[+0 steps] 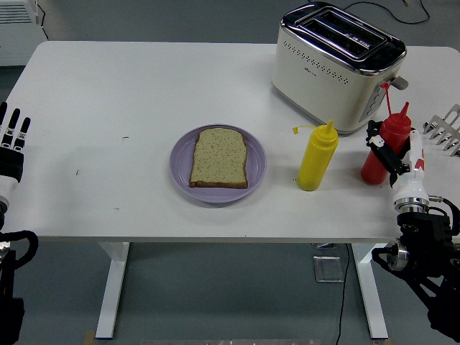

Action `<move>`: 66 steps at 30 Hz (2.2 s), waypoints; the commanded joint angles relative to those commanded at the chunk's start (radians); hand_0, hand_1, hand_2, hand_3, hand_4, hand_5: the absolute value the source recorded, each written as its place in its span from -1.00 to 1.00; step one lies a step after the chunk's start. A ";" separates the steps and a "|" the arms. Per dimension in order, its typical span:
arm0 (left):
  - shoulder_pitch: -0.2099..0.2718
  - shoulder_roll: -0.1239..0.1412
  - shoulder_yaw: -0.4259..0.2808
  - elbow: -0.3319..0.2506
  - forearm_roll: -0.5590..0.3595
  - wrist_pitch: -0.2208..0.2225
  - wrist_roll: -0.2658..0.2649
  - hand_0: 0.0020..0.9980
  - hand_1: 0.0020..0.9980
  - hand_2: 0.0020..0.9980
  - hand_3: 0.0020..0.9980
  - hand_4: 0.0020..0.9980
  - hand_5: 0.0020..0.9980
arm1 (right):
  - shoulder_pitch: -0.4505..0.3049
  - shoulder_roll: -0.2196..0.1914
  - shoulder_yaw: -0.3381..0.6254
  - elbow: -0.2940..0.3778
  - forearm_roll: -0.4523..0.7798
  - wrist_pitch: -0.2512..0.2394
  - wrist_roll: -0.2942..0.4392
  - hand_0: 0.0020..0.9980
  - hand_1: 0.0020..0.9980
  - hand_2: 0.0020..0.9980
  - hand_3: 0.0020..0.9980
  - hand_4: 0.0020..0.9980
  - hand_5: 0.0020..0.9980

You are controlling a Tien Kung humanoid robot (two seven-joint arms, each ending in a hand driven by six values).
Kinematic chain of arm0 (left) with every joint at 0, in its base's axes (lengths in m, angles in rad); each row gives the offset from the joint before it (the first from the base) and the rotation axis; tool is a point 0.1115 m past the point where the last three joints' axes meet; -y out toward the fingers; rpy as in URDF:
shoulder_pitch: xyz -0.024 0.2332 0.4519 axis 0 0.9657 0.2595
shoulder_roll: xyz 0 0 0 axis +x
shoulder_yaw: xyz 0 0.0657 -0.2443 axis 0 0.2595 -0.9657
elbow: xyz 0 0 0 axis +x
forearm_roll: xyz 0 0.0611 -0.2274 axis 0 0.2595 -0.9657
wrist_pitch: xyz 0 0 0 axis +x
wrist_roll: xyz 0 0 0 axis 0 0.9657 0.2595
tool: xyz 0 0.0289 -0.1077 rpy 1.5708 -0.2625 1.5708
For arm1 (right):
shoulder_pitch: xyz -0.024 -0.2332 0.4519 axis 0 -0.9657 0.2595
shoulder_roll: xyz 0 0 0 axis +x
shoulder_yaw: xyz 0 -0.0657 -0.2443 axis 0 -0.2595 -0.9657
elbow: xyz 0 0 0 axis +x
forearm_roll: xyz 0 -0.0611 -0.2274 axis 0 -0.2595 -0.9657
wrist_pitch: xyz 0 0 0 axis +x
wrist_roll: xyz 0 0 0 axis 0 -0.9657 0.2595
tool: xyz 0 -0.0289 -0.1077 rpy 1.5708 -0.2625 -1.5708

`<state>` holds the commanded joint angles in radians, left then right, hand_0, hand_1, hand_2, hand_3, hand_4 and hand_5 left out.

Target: Pick up the cup,pour liquid into bread,place the cup on the desk

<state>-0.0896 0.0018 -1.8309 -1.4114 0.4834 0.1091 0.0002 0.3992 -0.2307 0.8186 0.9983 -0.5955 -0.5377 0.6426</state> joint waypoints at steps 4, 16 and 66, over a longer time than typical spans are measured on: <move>-0.001 0.000 0.000 0.000 0.000 0.000 0.000 0.57 0.47 0.47 0.38 0.03 1.00 | -0.002 -0.001 0.002 0.001 -0.005 0.000 -0.002 -0.13 -0.15 -0.11 -0.15 0.39 -0.41; -0.002 0.000 -0.003 -0.001 0.000 0.000 0.001 0.57 0.47 0.47 0.38 0.03 1.00 | -0.032 -0.018 0.010 0.031 -0.028 -0.013 -0.002 -0.04 -0.09 -0.08 -0.13 0.40 -0.42; 0.001 0.005 0.006 -0.001 0.001 0.000 0.000 0.57 0.47 0.47 0.38 0.03 1.00 | -0.269 -0.098 0.154 0.236 -0.203 -0.002 -0.086 0.85 0.73 0.98 1.00 0.60 -0.42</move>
<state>-0.0886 0.0064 -1.8247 -1.4128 0.4843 0.1087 0.0004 0.1306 -0.3287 0.9726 1.2340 -0.7986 -0.5397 0.5566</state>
